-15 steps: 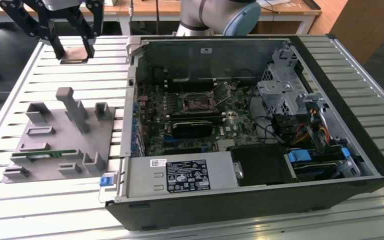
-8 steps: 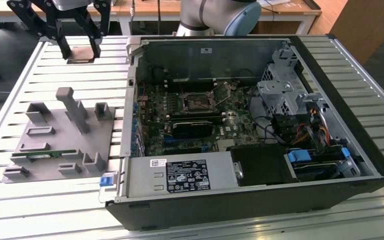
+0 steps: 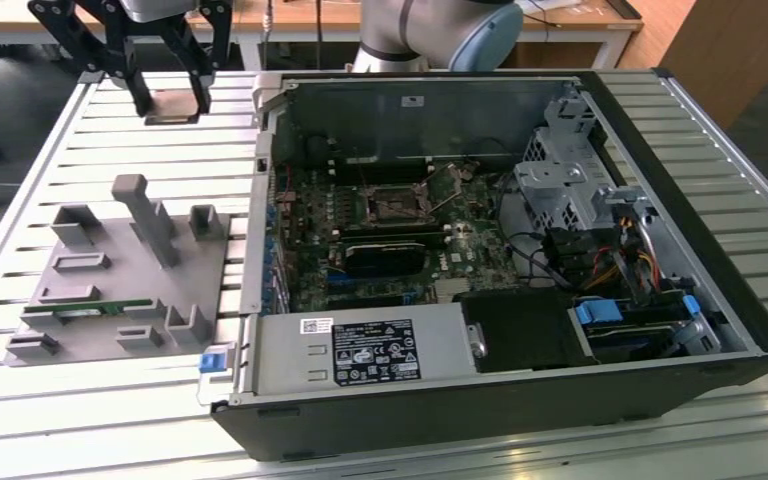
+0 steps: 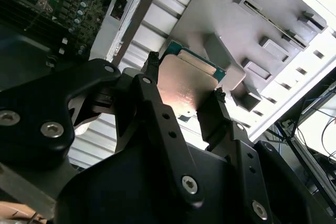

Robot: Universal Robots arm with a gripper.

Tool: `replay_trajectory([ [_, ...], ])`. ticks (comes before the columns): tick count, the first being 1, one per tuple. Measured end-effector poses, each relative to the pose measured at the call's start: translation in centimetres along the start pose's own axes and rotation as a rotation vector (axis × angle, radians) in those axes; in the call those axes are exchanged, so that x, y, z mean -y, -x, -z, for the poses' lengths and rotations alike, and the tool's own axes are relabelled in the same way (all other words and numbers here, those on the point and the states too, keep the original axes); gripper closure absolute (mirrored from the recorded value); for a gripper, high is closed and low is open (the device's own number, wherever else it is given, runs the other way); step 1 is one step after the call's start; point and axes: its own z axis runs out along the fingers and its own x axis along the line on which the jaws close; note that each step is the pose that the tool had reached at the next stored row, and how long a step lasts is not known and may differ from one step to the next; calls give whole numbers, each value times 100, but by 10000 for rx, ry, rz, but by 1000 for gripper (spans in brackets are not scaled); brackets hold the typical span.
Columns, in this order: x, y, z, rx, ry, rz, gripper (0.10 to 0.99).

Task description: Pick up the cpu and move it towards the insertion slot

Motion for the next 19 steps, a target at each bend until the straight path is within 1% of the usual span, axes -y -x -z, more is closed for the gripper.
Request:
replay_trajectory([
  [19, 0, 291, 2, -1, -1, 1, 545],
])
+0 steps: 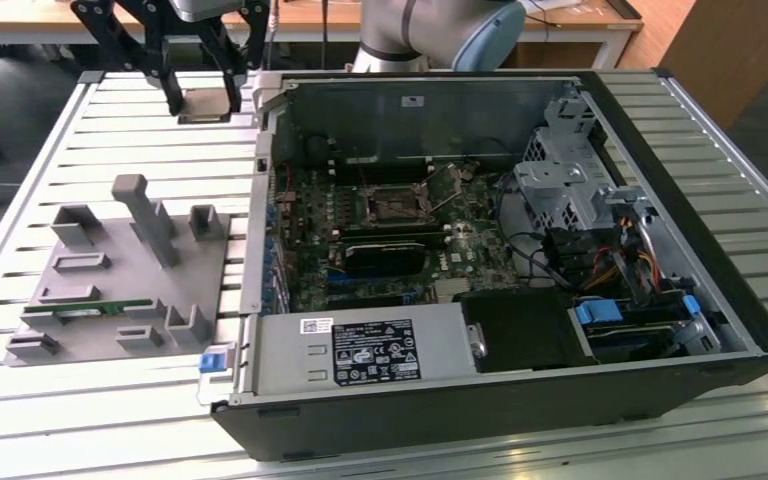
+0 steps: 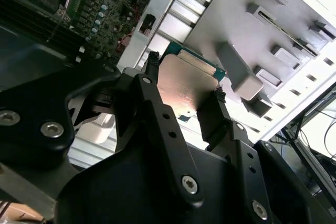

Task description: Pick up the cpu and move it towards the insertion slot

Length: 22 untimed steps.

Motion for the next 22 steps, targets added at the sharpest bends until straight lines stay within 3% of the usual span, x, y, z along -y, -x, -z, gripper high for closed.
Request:
replay_trajectory([
  [22, 0, 352, 2, 1, 1, 0, 545],
])
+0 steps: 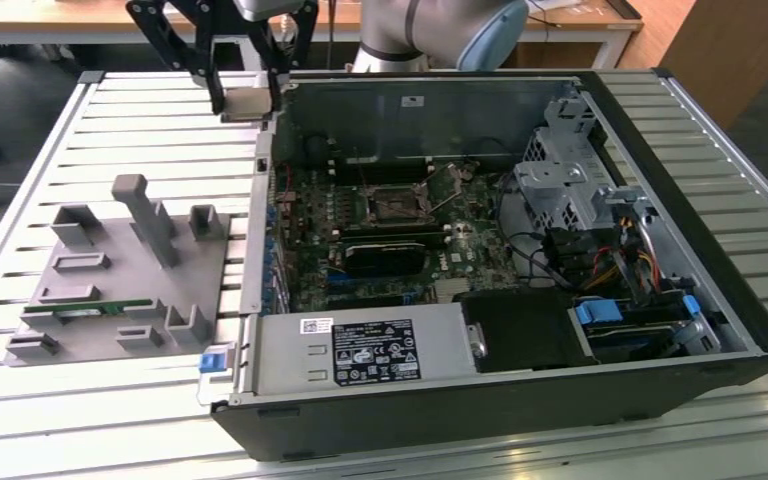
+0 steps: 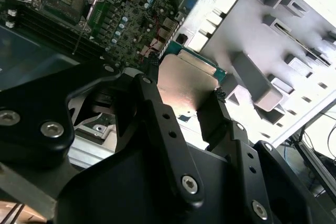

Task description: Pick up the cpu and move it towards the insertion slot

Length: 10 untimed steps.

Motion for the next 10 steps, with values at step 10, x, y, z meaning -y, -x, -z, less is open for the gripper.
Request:
replay_trajectory([
  [10, -1, 154, 1, 0, -1, -1, 545],
])
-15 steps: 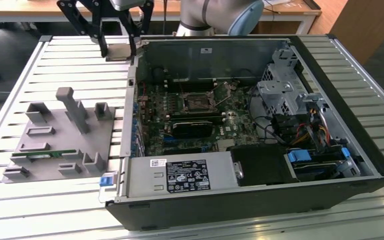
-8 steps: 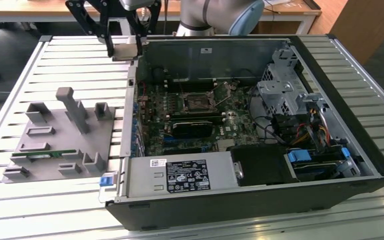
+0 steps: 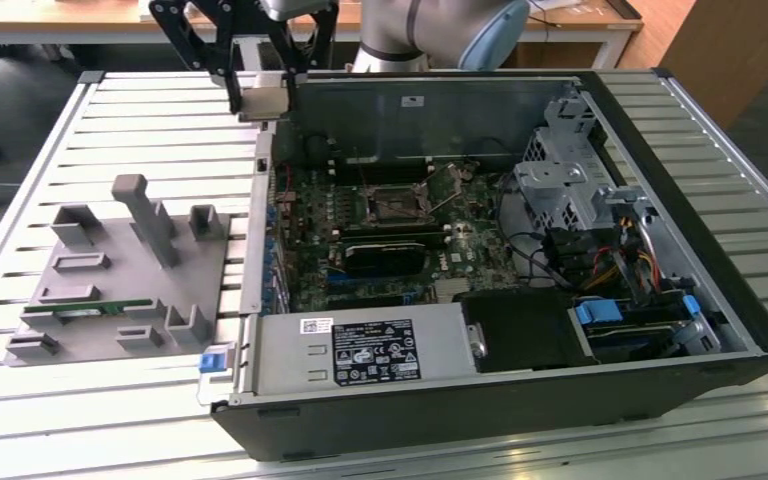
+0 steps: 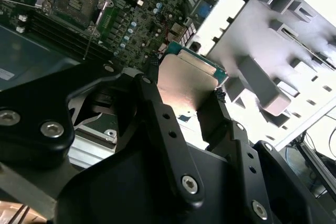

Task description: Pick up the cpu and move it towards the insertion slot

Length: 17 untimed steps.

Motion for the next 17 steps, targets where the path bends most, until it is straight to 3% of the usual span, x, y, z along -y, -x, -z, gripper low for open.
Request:
replay_trajectory([
  [17, -4, 248, 1, 1, 1, 0, 545],
])
